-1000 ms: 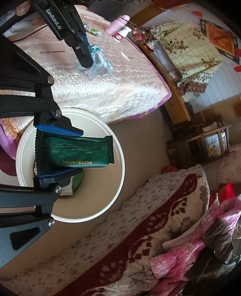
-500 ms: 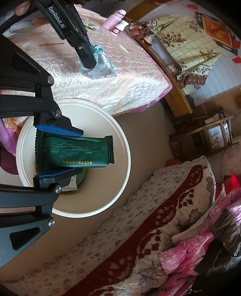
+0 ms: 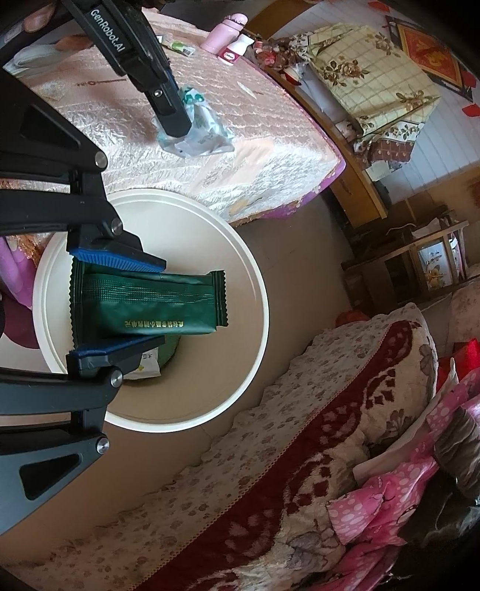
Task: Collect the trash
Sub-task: 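Carry the clear wrapper and green snack bar over the white bucket, then open both tools above the bucket to drop the clear wrapper and snack bar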
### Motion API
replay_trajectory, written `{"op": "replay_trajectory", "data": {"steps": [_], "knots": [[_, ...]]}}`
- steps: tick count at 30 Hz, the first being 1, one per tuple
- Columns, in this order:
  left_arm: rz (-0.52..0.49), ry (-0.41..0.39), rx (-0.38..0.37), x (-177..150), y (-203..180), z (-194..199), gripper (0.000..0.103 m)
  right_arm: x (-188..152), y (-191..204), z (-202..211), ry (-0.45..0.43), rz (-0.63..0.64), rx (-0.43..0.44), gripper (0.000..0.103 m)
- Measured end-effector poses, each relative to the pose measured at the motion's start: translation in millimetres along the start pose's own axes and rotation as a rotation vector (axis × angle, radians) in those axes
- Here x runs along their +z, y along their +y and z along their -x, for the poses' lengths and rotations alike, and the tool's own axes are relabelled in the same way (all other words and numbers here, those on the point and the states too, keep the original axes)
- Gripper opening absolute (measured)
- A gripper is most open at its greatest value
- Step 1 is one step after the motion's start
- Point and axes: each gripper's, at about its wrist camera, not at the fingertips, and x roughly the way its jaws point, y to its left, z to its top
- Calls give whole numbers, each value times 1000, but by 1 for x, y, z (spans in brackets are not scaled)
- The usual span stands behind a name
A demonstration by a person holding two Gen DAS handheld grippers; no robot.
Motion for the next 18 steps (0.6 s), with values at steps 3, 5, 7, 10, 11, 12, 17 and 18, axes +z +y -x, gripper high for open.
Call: {"op": "replay_trajectory", "data": {"steps": [3, 5, 7, 10, 11, 12, 17, 18], "knots": [[0, 2, -1, -1, 0, -1, 20, 0, -1, -1, 4, -6, 1, 36], [3, 2, -5, -2, 1, -1, 20, 0, -1, -1, 5, -5, -1, 36], [6, 1, -11, -1, 1, -1, 20, 0, 0, -1, 4, -3, -2, 36], [10, 0, -17, -1, 3, -2, 20, 1, -1, -1, 8, -5, -1, 36], [11, 1, -20, -1, 4, -2, 20, 1, -1, -1, 8, -7, -3, 36], [11, 2, -21, -1, 4, -3, 20, 1, -1, -2, 9, -8, -4, 36], [1, 3, -17, 0, 0, -6, 24, 2, -5, -4, 14, -29, -21, 36], [2, 4, -17, 1, 0, -7, 25, 1, -6, -5, 17, -33, -21, 36]]}}
